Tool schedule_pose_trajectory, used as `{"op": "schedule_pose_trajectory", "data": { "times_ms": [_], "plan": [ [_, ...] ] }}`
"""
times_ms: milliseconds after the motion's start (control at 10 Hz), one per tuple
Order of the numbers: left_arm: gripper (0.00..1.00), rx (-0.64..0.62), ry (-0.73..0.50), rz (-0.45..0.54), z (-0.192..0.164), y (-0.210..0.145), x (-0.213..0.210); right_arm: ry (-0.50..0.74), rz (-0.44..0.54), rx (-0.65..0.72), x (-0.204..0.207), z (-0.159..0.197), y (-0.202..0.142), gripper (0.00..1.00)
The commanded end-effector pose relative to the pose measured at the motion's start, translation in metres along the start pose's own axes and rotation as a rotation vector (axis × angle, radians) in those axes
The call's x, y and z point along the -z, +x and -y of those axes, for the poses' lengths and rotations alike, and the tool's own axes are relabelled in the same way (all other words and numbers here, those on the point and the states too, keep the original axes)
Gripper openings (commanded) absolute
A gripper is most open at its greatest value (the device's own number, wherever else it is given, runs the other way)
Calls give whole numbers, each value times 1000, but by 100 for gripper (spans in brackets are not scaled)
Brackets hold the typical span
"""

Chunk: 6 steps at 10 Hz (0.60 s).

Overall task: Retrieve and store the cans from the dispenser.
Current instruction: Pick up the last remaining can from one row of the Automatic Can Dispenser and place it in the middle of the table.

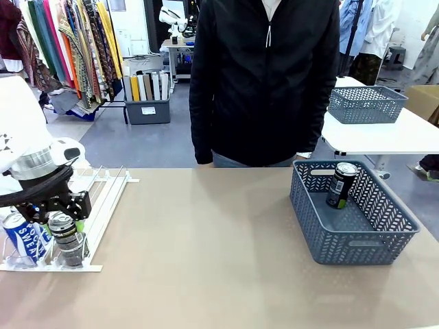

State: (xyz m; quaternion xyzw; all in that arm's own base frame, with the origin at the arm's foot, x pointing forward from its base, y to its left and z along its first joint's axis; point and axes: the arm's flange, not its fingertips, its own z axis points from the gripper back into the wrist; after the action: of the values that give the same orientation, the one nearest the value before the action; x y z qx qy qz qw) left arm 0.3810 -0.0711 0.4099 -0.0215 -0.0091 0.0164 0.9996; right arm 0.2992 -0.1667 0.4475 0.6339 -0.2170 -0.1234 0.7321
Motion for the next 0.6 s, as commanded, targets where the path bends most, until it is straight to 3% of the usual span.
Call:
{"op": "schedule_pose_trajectory", "data": {
  "times_ms": [0, 500],
  "plan": [
    [0, -8, -7, 28, 3, -2, -18, 11, 0, -8, -1, -3, 1, 100],
    [0, -22, 4, 186, 2, -52, -176, 11, 0, -8, -1, -3, 1, 100]
  ]
}}
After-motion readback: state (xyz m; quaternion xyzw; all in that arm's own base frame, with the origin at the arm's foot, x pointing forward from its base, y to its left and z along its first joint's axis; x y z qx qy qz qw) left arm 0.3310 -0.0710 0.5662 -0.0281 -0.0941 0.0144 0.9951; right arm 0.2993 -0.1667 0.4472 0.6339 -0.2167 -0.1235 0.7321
